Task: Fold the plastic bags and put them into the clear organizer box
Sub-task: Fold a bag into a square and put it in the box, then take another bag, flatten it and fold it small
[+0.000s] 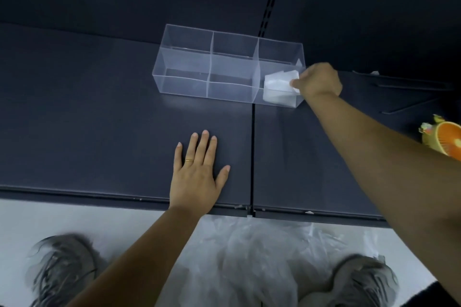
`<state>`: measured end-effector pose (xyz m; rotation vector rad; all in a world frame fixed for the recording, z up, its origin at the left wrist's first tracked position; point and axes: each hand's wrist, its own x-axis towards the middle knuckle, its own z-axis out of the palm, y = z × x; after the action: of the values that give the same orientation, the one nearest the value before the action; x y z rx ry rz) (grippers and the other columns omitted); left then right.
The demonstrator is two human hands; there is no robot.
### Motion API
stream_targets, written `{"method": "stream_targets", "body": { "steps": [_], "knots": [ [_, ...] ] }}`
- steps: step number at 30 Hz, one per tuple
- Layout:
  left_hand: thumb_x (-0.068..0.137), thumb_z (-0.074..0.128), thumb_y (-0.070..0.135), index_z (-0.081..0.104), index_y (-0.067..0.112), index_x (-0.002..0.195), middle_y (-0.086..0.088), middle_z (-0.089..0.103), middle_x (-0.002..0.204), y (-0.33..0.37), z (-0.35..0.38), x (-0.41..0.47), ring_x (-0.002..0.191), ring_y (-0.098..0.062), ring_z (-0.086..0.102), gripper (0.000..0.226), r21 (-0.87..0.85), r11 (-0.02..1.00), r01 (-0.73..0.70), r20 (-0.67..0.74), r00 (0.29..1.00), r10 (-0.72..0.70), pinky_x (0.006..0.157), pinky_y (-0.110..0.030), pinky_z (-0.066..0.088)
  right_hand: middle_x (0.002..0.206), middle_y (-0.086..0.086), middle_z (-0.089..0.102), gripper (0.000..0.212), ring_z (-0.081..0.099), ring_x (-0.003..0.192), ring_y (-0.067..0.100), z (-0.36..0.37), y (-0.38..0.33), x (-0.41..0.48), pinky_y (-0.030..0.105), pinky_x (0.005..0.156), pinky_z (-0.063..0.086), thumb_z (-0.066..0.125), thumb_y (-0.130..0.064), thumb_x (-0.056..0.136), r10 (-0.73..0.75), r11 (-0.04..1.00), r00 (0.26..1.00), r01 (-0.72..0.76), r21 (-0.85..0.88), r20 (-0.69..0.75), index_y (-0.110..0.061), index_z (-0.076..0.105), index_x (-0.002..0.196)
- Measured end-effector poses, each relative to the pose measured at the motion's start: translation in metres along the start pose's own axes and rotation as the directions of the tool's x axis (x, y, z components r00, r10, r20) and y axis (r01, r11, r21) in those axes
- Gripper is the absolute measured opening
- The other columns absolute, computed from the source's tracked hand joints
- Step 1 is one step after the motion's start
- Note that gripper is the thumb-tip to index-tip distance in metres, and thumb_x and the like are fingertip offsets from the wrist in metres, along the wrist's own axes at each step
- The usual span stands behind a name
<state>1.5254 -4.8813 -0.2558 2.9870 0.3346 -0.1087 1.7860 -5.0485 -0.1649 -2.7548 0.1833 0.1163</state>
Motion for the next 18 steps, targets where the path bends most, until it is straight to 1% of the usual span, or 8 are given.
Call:
{"method": "stream_targets", "body": {
  "steps": [2,4,8,10,12,14,16,18],
  "knots": [
    [0.093,-0.003,0.061,0.004,0.020,0.153,0.000,0.002,0.161,0.000,0.001,0.000,0.148,-0.020,-0.005,0.074,0.000,1.000,-0.001,-0.002,1.000,0.001,0.120,-0.045,-0.002,0.114,0.009,0.065,0.033,0.059,0.106,0.028,0.000,-0.004,-0.002,0.034,0.087,0.044,0.072,-0.027,0.080,-0.023,0.991,1.000,0.020,-0.133,-0.019,-0.013,0.065,0.108],
    [0.093,-0.002,0.061,0.004,0.021,0.154,0.001,0.001,0.161,0.000,0.002,0.001,0.148,-0.019,-0.007,0.073,-0.008,1.000,0.004,0.004,1.000,-0.004,0.120,-0.045,-0.003,0.116,0.009,0.063,0.035,0.059,0.106,0.028,-0.001,-0.005,-0.006,0.034,0.088,0.044,0.072,-0.025,0.081,-0.062,0.986,0.998,0.057,-0.156,-0.027,-0.012,0.063,0.112],
    [0.092,0.000,0.060,0.003,0.021,0.154,0.000,0.001,0.162,0.000,0.001,0.001,0.148,-0.019,-0.006,0.073,-0.009,1.000,0.006,0.000,1.000,-0.006,0.120,-0.045,-0.004,0.120,0.010,0.056,0.043,0.057,0.104,0.025,-0.014,0.002,-0.032,0.036,0.084,0.046,0.070,-0.021,0.080,-0.090,0.991,0.980,0.106,0.084,-0.176,-0.009,0.052,0.118],
    [0.093,0.003,0.059,0.005,0.020,0.154,-0.001,0.003,0.162,0.000,0.000,0.000,0.149,-0.020,-0.003,0.073,-0.013,1.000,0.001,-0.005,1.000,-0.001,0.120,-0.046,-0.003,0.116,0.009,0.055,0.041,0.055,0.099,0.021,-0.018,0.008,-0.062,0.033,0.081,0.046,0.067,-0.021,0.083,-0.102,0.960,0.962,0.161,0.227,-0.252,-0.009,0.051,0.118],
    [0.093,0.005,0.059,0.004,0.020,0.154,0.000,0.001,0.162,0.000,-0.002,0.000,0.149,-0.020,-0.004,0.072,-0.014,1.000,-0.001,0.005,1.000,0.001,0.119,-0.046,-0.004,0.100,0.007,0.055,0.026,0.053,0.085,0.018,-0.010,0.017,-0.113,0.030,0.075,0.044,0.063,-0.020,0.086,-0.181,0.901,0.935,0.282,0.329,-0.306,-0.007,0.057,0.108],
    [0.094,0.005,0.058,0.001,0.020,0.154,0.000,-0.002,0.162,0.000,-0.002,0.001,0.148,-0.020,-0.006,0.072,-0.009,1.000,-0.001,0.020,1.000,0.001,0.119,-0.045,-0.007,0.084,0.004,0.054,0.011,0.051,0.072,0.017,0.008,0.029,-0.179,0.030,0.069,0.043,0.060,-0.019,0.088,-0.303,0.834,0.895,0.416,0.364,-0.328,-0.009,0.060,0.091],
    [0.094,0.007,0.057,-0.001,0.020,0.153,0.000,-0.004,0.162,0.000,-0.002,0.001,0.148,-0.020,-0.008,0.070,-0.012,1.000,-0.006,0.041,0.999,0.007,0.118,-0.045,-0.008,0.077,0.001,0.053,0.017,0.050,0.066,0.017,0.028,0.047,-0.247,0.030,0.064,0.041,0.055,-0.024,0.091,-0.428,0.804,0.866,0.496,0.328,-0.259,-0.013,0.059,0.079],
    [0.095,0.007,0.057,-0.003,0.021,0.153,0.001,-0.006,0.162,-0.002,-0.003,-0.001,0.148,-0.019,-0.009,0.069,-0.029,0.999,-0.017,0.063,0.998,0.019,0.118,-0.044,-0.010,0.074,0.000,0.053,0.024,0.051,0.065,0.018,0.050,0.074,-0.301,0.031,0.063,0.040,0.052,-0.031,0.091,-0.509,0.821,0.844,0.535,0.197,-0.169,-0.016,0.057,0.073]
  ]
}}
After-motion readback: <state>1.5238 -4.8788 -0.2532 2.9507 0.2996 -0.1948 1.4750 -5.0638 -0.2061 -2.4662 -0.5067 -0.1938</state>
